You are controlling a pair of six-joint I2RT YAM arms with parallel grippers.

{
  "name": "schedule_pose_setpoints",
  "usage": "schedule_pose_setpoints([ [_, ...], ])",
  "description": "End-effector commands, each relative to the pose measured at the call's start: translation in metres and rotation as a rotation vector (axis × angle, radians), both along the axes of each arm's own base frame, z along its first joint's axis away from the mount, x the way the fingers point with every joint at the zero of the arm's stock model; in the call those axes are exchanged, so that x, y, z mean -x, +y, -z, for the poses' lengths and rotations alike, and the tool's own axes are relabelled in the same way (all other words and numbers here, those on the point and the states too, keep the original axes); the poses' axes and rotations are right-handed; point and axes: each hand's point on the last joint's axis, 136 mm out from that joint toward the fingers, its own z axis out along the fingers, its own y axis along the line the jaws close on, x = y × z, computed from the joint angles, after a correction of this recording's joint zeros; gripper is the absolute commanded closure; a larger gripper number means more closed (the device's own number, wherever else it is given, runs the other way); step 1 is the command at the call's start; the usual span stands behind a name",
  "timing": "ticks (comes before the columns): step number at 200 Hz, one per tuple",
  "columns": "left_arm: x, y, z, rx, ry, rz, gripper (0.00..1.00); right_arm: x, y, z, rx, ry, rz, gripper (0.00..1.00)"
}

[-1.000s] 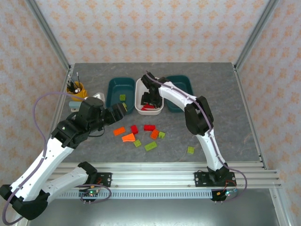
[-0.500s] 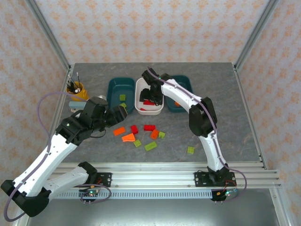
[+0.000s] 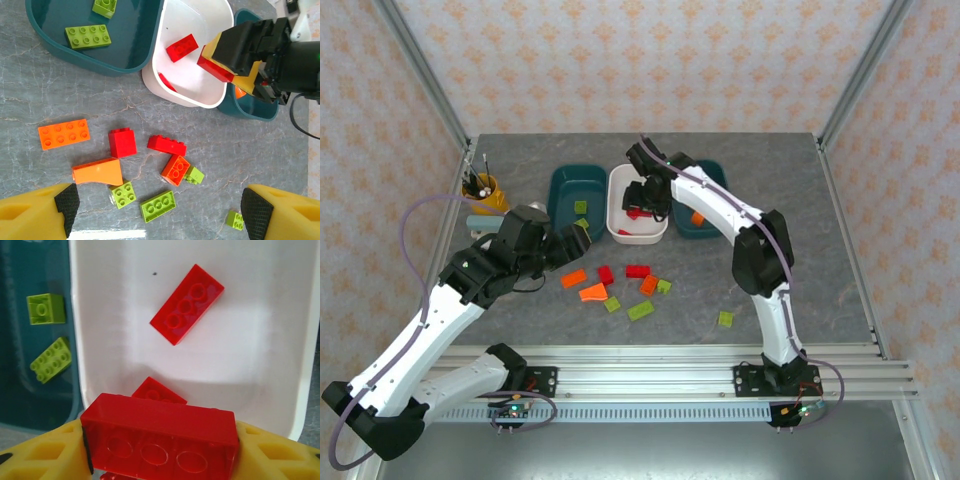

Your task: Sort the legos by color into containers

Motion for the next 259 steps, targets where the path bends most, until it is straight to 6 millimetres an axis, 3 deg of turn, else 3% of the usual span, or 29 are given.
schedule_pose_setpoints([
  [1, 0.004, 0.001, 0.001, 0.008, 0.002, -0.014, 0.13, -0.005, -0.016, 0.028, 0.096, 0.047, 0.042, 0.40],
  [32, 0.006, 0.003, 0.001, 0.011, 0.001, -0.021, 0.13, -0.011, -0.020, 0.048, 0.154, 0.075, 0.058, 0.40],
  [81, 0.008, 0.005, 0.002, 0.016, 0.001, -0.028, 0.13, -0.023, -0.018, 0.058, 0.178, 0.075, 0.058, 0.34],
  [181, 0.006, 0.003, 0.004, 0.010, 0.005, -0.020, 0.13, -0.023, -0.009, 0.049, 0.147, 0.077, 0.042, 0.25],
  [210, 0.007, 0.003, 0.005, 0.009, 0.007, -0.020, 0.13, -0.023, -0.010, 0.040, 0.147, 0.065, 0.038, 0.24],
  [259, 0.009, 0.008, 0.010, -0.014, 0.029, -0.033, 0.13, -0.025, 0.000, -0.012, 0.098, -0.059, 0.021, 0.28],
])
